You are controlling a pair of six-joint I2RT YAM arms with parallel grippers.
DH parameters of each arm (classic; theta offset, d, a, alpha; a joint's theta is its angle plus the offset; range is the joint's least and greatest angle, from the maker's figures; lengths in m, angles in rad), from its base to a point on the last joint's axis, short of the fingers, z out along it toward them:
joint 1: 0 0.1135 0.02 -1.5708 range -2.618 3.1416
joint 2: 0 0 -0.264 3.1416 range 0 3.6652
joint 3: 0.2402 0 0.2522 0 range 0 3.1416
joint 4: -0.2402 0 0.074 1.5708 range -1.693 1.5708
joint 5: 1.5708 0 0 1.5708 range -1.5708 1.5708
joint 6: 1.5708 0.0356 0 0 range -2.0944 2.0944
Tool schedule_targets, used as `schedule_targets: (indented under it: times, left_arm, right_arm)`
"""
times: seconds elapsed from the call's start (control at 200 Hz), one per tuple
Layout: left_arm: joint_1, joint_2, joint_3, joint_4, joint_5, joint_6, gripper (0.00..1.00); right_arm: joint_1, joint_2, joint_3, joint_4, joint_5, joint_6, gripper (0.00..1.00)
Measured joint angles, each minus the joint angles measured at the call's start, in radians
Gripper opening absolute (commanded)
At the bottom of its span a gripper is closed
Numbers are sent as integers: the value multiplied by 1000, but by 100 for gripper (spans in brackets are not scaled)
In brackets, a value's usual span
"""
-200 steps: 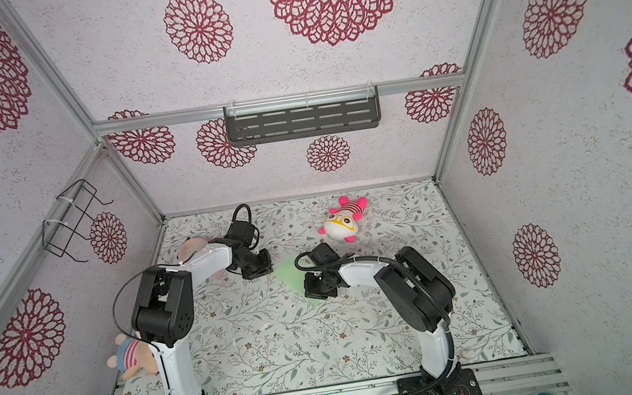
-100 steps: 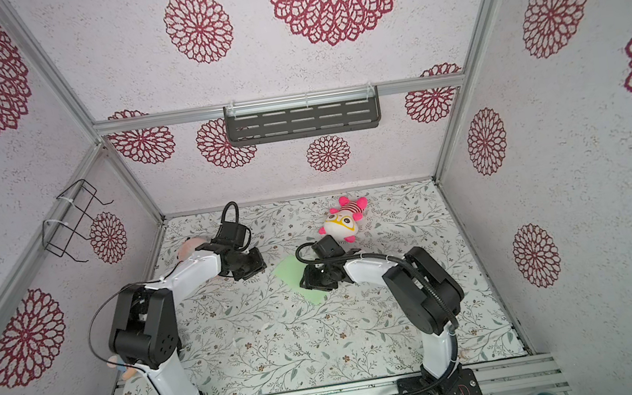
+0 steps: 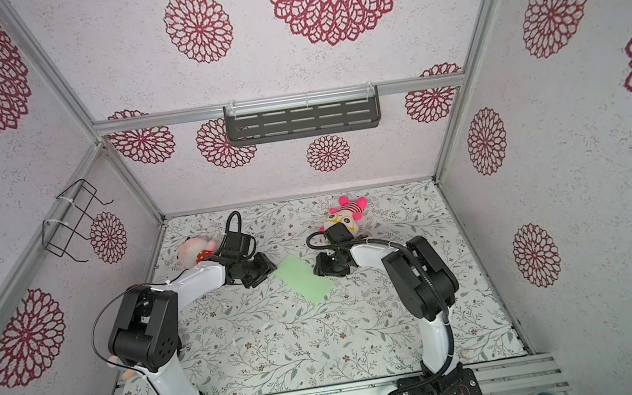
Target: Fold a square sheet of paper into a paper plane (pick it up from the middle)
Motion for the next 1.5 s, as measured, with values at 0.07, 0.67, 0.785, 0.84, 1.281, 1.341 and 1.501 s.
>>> schedule_targets:
  times: [0.07, 0.67, 0.785, 0.84, 1.281, 1.341, 1.501]
  left_arm:
    - [-3, 13, 4, 0, 6, -2, 51]
    - [-57, 127, 93, -1, 98, 44, 49]
    - [-66, 140, 116, -33, 97, 72, 48]
    - [-66, 137, 126, -54, 87, 85, 43]
    - [-68, 85, 129, -48, 103, 114, 14]
    - [-68, 115, 148, -53, 104, 114, 13]
    - [-67, 178, 160, -64, 100, 115, 10]
  right_arm:
    - [0, 0, -2, -5, -5, -13, 50]
    - [81, -268, -500, 383, -222, 271, 51]
    - [54, -310, -533, 413, -204, 296, 57]
    - [27, -335, -544, 429, -194, 302, 61]
    - [-69, -230, -472, 549, -206, 304, 61]
    - [-69, -214, -471, 552, -218, 304, 61]
    - [-69, -210, -470, 549, -238, 297, 60]
